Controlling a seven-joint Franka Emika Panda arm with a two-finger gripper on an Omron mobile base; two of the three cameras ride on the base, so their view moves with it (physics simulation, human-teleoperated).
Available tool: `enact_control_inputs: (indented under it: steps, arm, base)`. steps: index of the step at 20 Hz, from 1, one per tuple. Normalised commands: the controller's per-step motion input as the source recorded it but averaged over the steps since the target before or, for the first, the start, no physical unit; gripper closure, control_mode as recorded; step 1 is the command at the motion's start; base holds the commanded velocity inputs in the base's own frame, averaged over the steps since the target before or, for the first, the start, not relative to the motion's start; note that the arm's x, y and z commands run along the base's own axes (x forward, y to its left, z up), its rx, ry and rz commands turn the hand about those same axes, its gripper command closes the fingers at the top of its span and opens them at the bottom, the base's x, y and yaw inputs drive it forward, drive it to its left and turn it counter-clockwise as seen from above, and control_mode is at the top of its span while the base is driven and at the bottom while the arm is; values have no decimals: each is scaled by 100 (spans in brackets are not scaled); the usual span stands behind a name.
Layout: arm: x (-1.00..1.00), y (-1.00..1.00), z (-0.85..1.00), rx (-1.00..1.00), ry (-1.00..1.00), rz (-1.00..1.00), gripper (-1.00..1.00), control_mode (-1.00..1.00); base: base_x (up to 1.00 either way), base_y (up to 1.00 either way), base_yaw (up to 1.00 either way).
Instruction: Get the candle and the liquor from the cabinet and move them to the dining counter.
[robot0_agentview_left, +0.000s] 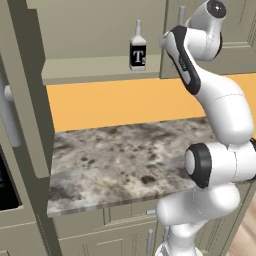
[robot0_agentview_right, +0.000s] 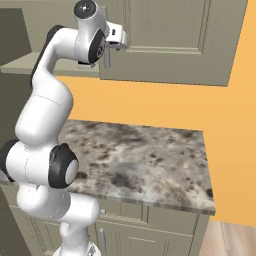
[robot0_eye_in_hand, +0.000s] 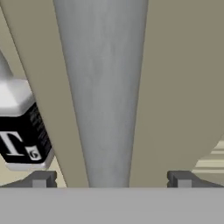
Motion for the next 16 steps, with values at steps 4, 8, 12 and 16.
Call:
enact_control_inputs:
  steps: [4, 8, 12, 16]
  arm:
    - [41, 0, -2, 0, -2, 0, -100, -100]
    - [33, 5, -1, 0, -9, 0, 100, -100]
    - [10, 2, -3, 0, -11, 0, 100, -100]
    - [1, 0, -2, 0, -14, 0, 100, -100]
  base:
    - [0, 0, 0]
    - [0, 0, 0]
    - [0, 0, 0]
    - [0, 0, 0]
